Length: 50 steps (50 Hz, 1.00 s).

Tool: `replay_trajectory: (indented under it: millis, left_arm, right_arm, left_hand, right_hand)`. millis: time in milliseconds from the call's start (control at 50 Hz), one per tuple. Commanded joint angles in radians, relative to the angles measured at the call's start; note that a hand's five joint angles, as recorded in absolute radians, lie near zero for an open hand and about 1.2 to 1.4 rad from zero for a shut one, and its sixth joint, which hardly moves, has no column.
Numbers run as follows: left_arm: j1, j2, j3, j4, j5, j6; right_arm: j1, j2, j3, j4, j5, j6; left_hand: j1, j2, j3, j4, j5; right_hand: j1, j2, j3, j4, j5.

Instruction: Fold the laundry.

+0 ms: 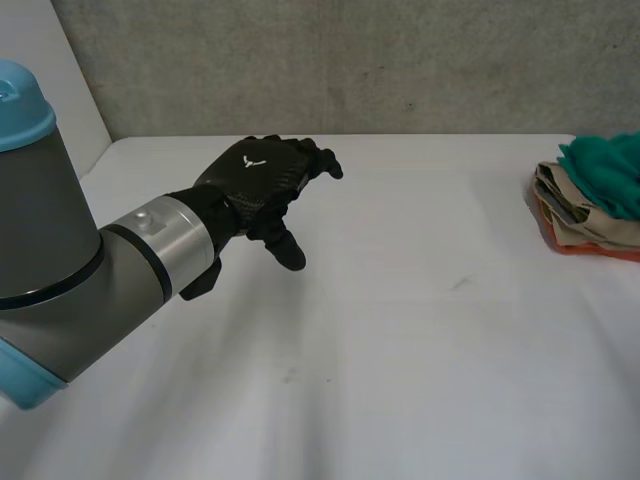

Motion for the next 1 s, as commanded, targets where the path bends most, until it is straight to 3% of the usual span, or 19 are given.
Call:
replay_trajectory:
  millis: [20,160,300,420,540,640,680,760,780,860,1000]
  left_arm:
    - [-0.003,0.01,-0.001,0.01,-0.001,-0.013]
    - [-0.006,0.011,-0.002,0.01,-0.001,-0.014]
    - [-0.006,0.02,-0.002,0.01,-0.001,-0.014]
    - [-0.003,0.028,-0.001,0.01,-0.001,-0.014]
    - [0.002,0.046,0.001,0.01,-0.005,-0.014]
    - [0.049,0.069,0.002,0.013,-0.014,-0.013]
    - [0.068,0.072,0.007,0.014,-0.037,-0.014]
    - [0.123,0.079,0.015,0.019,-0.19,-0.039]
    - [0.143,0.076,0.018,0.025,-0.262,-0.048]
    - [0.158,0.071,0.019,0.039,-0.375,-0.034]
    - [0.169,0.069,0.024,0.04,-0.376,-0.031]
  right_arm:
    - [-0.011,-0.14,0.088,0.008,-0.003,0.02]
    - [-0.011,-0.274,0.105,0.066,0.04,0.103]
    - [0.034,-0.397,0.108,0.095,0.192,0.21]
    - [0.139,-0.533,0.148,0.107,0.351,0.399]
    - [0.27,-0.732,0.319,0.129,0.397,0.597]
    - [0.39,-0.832,0.47,0.114,0.44,0.674]
    - [0.429,-0.842,0.499,0.114,0.491,0.68]
    - [0.568,-0.836,0.531,0.117,0.65,0.671]
    - [0.617,-0.828,0.535,0.118,0.693,0.668]
    - [0.696,-0.777,0.539,0.121,0.756,0.649]
    - [0.716,-0.747,0.539,0.117,0.767,0.553]
  left_hand:
    - [-0.01,0.008,-0.083,0.012,0.025]
    - [-0.01,0.008,-0.083,0.012,0.025]
    - [-0.01,0.008,-0.083,0.012,0.025]
    - [-0.01,0.008,-0.083,0.012,0.025]
    - [-0.013,0.005,-0.086,0.01,0.022]
    - [-0.01,0.008,-0.083,0.012,0.025]
    - [-0.007,0.011,-0.08,0.015,0.028]
    - [-0.01,0.008,-0.083,0.012,0.025]
    - [-0.013,0.005,-0.086,0.01,0.022]
    - [-0.03,-0.012,-0.103,-0.008,0.005]
    - [-0.06,-0.041,-0.133,-0.037,-0.025]
  right_hand:
    - [-0.724,-0.946,-0.949,-0.956,-0.94]
    - [-0.724,-0.946,-0.949,-0.956,-0.94]
    - [-0.724,-0.946,-0.949,-0.956,-0.94]
    - [-0.724,-0.946,-0.949,-0.956,-0.94]
    - [-0.724,-0.946,-0.949,-0.956,-0.94]
    - [-0.724,-0.946,-0.949,-0.956,-0.94]
    - [-0.724,-0.946,-0.949,-0.956,-0.94]
    - [-0.724,-0.946,-0.949,-0.956,-0.94]
    - [-0.724,-0.946,-0.949,-0.956,-0.94]
    - [-0.724,-0.946,-0.949,-0.956,-0.94]
    - [-0.724,-0.946,-0.949,-0.956,-0.94]
